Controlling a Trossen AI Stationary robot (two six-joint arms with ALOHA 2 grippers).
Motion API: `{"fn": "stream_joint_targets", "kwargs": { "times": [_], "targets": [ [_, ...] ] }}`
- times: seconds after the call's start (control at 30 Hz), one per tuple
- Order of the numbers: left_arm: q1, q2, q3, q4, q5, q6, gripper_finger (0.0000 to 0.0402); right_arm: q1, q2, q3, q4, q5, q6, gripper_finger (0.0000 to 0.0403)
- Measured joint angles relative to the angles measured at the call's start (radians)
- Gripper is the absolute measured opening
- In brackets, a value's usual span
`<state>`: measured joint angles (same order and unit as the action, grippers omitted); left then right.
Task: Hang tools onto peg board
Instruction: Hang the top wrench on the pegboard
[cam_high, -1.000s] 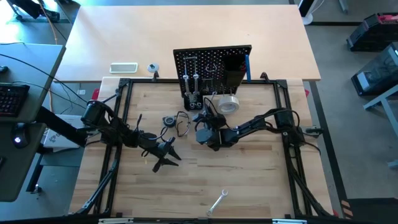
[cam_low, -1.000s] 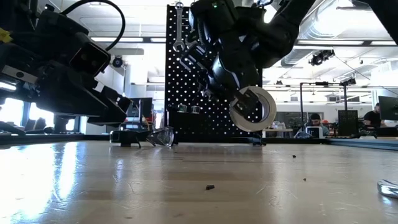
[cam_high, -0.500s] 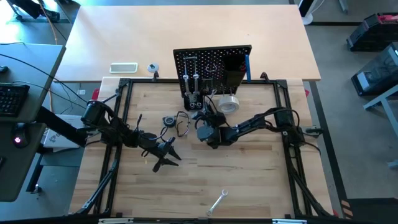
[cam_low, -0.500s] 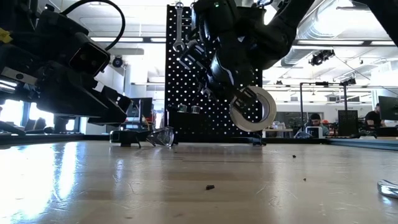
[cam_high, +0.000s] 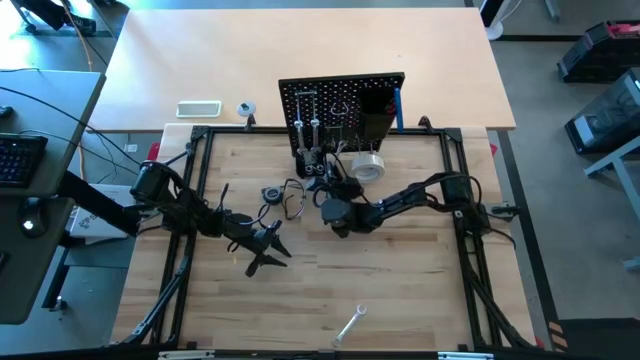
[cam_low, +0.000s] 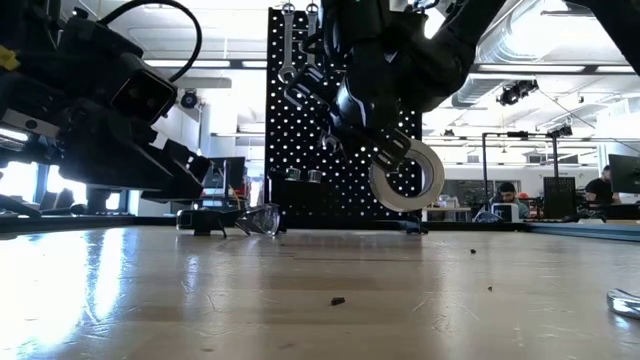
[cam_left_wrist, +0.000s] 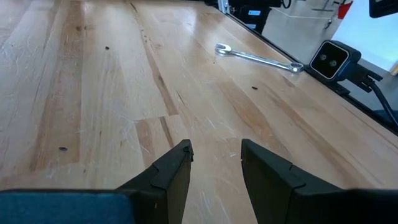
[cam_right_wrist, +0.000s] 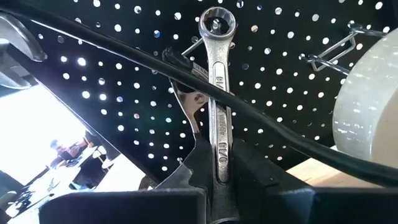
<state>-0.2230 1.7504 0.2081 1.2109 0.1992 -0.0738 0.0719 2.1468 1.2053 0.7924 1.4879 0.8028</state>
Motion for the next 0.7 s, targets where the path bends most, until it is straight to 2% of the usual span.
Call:
{"fn": "stream_joint_targets", "kwargs": {
  "times": [0.2, 0.33, 0.7],
  "targets": [
    [0.000, 0.000, 0.000, -0.014, 0.000, 0.015, 0.0133, -0.001, 0.000, 0.000, -0.001, -0.007, 0.000, 0.0030],
    [0.000, 0.000, 0.000, -0.014, 0.000, 0.016, 0.0133, -0.020, 0.000, 0.000, -0.001, -0.050, 0.000, 0.0030],
    [0.000, 0.000, 0.000, -0.032, 0.000, 0.028, 0.0133, -0.046, 0.000, 0.000, -0.001, -0.053, -0.019, 0.0030]
  ]
}}
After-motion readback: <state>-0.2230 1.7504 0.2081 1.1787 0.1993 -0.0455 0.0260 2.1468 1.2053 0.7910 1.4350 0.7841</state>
